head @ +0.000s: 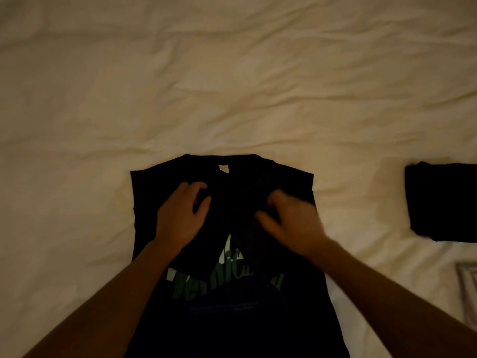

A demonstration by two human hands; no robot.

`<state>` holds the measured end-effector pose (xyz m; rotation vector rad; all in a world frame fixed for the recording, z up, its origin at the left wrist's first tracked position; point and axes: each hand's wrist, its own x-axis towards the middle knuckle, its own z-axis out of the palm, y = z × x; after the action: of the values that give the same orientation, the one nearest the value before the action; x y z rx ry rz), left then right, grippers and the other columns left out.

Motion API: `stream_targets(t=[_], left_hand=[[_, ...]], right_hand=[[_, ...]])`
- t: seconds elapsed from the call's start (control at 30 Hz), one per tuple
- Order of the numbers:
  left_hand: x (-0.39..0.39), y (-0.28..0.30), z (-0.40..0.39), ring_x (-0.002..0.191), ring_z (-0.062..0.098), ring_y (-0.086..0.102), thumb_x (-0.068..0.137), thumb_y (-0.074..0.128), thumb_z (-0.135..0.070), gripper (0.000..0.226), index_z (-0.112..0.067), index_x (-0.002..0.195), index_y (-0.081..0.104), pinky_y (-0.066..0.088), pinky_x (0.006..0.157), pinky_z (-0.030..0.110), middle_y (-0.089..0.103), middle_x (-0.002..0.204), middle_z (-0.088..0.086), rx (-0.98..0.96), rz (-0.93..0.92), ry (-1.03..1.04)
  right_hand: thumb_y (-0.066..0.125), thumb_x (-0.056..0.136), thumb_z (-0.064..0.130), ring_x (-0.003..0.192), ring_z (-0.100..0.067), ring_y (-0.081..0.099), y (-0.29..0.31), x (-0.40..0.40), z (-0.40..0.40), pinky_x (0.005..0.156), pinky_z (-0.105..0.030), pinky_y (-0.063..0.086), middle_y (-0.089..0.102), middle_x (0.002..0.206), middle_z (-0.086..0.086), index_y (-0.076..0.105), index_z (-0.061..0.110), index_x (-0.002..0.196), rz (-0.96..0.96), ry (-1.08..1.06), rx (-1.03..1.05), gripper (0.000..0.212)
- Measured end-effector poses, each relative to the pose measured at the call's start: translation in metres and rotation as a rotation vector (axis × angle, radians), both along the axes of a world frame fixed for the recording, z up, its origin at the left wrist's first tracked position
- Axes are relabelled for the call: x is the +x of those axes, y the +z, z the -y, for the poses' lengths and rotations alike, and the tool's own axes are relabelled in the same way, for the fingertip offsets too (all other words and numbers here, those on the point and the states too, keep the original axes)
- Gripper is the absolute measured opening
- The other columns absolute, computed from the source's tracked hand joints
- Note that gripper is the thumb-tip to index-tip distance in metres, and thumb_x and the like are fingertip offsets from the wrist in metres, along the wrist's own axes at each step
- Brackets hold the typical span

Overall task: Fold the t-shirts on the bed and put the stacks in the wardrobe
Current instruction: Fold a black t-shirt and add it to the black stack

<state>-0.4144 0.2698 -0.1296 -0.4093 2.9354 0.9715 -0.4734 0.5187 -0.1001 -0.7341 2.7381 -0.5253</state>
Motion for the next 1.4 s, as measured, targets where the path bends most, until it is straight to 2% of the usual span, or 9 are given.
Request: stream_targets(t=[0.17,0.43,0.7,0.8,0.9,1.03,1.13,1.23,1.4], left_hand=[[0.049,-0.001,-0.026,0.085,0.009,0.058,0.085,0.058,-0.066,0.054,-0.026,0.120,0.044,0.046,0.063,0.026,0.056,0.110,-0.010,-0.188,0.259,-0.253],[0.073,-0.007,-0.010,0.058,0.005,0.045,0.098,0.049,-0.047,0.025,-0.022,0.097,0.048,0.027,0.045,0.024,0.045,0.071,-0.012,-0.198,0.357,-0.064],[0.079,-0.002,-0.001,0.057,0.006,0.042,0.094,0.043,-0.057,0.035,-0.025,0.080,0.042,0.028,0.046,0.022,0.040,0.065,-0.013,-0.242,0.389,-0.214],[0.085,0.002,0.007,0.053,0.003,0.041,0.079,0.021,-0.077,0.054,-0.027,0.072,0.041,0.027,0.045,0.022,0.041,0.061,-0.013,-0.236,0.422,-0.283],[0.077,0.012,0.018,0.058,0.002,0.047,0.073,0.022,-0.088,0.064,-0.029,0.072,0.047,0.032,0.051,0.022,0.049,0.067,-0.014,-0.154,0.332,-0.155],[0.016,0.006,0.064,0.105,0.035,0.054,0.087,0.038,-0.061,0.062,-0.013,0.117,0.061,0.044,0.079,0.042,0.058,0.115,0.013,-0.325,0.026,0.100],[-0.030,0.004,0.098,0.126,0.040,0.041,0.090,0.050,-0.057,0.065,-0.012,0.137,0.051,0.037,0.096,0.050,0.048,0.137,0.017,-0.327,0.214,0.136],[-0.061,0.002,0.114,0.112,0.032,0.053,0.089,0.063,-0.051,0.044,-0.019,0.120,0.059,0.042,0.090,0.042,0.060,0.123,0.011,-0.152,0.448,0.088],[-0.076,0.016,0.117,0.088,0.019,0.055,0.092,0.067,-0.022,0.011,-0.016,0.098,0.060,0.037,0.062,0.018,0.063,0.096,0.002,0.179,0.271,0.053]], right_hand=[[0.047,0.095,0.058,0.089,-0.023,0.063,-0.022,0.062,0.037,0.062,-0.031,0.042,0.059,0.110,-0.004,0.041,0.017,0.124,0.199,0.170,0.313,0.051],[0.042,0.101,0.041,0.085,-0.024,0.064,-0.027,0.065,0.030,0.063,-0.032,0.045,0.060,0.106,-0.004,0.044,0.017,0.111,0.205,-0.009,0.237,0.027],[0.043,0.097,0.056,0.086,-0.019,0.063,-0.017,0.062,0.044,0.063,-0.031,0.045,0.061,0.104,0.001,0.048,0.020,0.114,0.241,0.080,0.211,0.041],[0.047,0.096,0.055,0.075,-0.012,0.058,-0.013,0.038,0.037,0.065,-0.031,0.048,0.058,0.092,0.007,0.054,0.021,0.109,0.268,-0.067,0.075,0.036],[0.055,0.096,0.043,0.092,-0.022,0.060,-0.010,0.000,0.028,0.076,-0.037,0.052,0.059,0.108,-0.005,0.056,0.014,0.117,0.123,-0.270,-0.030,0.035],[0.060,0.092,0.047,0.120,-0.037,0.045,-0.010,-0.061,0.020,0.097,-0.047,0.039,0.048,0.132,-0.017,0.046,0.009,0.138,0.009,-0.313,0.218,0.061],[0.055,0.092,0.055,0.124,-0.034,0.044,-0.013,-0.089,0.017,0.101,-0.047,0.035,0.048,0.134,-0.013,0.045,0.016,0.136,0.225,-0.223,0.446,0.060],[0.056,0.094,0.050,0.116,-0.034,0.050,-0.020,-0.097,0.013,0.092,-0.044,0.039,0.056,0.121,-0.012,0.054,0.016,0.119,0.255,-0.155,0.460,0.042],[0.063,0.092,0.042,0.103,-0.035,0.058,-0.018,-0.111,0.006,0.079,-0.038,0.043,0.059,0.113,-0.014,0.060,0.010,0.110,0.305,-0.264,0.175,0.036]])
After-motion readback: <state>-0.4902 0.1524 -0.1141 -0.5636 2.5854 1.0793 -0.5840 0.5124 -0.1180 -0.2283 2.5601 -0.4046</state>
